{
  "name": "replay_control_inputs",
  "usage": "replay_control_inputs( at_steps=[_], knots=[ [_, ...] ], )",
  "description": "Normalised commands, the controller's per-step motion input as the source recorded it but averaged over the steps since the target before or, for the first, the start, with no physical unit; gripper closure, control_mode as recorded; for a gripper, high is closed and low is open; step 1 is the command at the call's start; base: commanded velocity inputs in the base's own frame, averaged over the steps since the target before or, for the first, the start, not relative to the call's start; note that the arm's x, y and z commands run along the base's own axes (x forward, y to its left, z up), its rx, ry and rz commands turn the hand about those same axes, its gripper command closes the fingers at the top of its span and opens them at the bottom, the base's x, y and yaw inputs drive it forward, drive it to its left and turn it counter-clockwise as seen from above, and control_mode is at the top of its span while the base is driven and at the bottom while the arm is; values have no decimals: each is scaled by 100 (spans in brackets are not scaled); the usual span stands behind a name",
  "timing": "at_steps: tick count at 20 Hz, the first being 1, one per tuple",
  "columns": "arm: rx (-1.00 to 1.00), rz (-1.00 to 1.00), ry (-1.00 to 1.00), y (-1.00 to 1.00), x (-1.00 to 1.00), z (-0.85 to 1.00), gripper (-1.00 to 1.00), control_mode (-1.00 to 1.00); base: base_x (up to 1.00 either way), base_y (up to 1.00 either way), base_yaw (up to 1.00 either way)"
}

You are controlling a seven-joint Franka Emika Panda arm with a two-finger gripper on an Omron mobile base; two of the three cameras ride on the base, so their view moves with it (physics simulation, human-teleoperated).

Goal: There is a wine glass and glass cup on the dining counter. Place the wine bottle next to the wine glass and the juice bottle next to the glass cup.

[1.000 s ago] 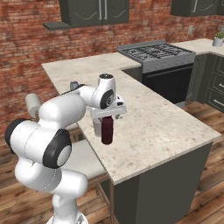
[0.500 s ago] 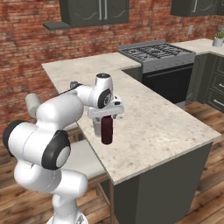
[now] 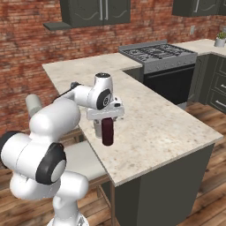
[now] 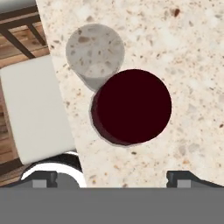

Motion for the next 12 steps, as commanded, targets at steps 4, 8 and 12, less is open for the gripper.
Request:
replay_control_inputs(
  at_steps=[4, 8, 12],
  knots=[
    [0, -14, 0, 0, -45, 4, -100, -100, 0, 0, 0],
    [0, -14, 0, 0, -45, 4, -100, -100, 0, 0, 0],
    [0, -12, 0, 3, -42, 15, -100, -100, 0, 0, 0]
  ],
)
